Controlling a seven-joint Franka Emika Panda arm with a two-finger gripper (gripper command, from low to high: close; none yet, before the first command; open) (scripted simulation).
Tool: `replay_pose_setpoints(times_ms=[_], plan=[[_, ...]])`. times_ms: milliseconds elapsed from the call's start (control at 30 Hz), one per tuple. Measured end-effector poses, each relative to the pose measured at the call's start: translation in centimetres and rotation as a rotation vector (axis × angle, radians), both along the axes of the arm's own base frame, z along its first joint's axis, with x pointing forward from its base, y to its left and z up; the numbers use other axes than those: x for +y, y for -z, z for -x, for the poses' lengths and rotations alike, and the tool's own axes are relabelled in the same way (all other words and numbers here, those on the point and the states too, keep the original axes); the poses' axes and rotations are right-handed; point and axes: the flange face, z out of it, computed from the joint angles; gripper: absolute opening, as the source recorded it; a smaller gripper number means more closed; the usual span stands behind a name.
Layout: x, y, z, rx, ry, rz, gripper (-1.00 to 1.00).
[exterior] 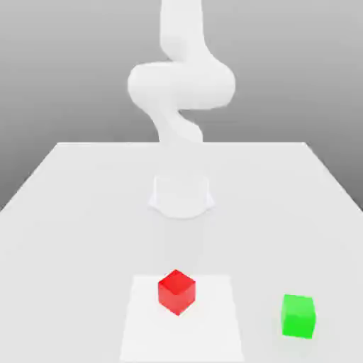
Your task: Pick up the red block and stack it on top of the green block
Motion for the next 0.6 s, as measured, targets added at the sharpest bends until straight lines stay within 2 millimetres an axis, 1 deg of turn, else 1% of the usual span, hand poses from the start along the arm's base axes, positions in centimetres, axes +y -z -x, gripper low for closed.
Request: replay_pose_setpoints(times_ms=[133, 300, 433, 600], plan=[[-1.3, 6.2, -3.4, 0.091, -0.098, -0.011, 0.0], [-1.4, 14.4, -6.4, 0.204, -0.216, -0.002, 0.0], [-0.7, 21.1, -7.6, 0.295, -0.309, 0.02, 0.0], [0.3, 29.1, -7.7, 0.403, -0.424, 0.069, 0.0]])
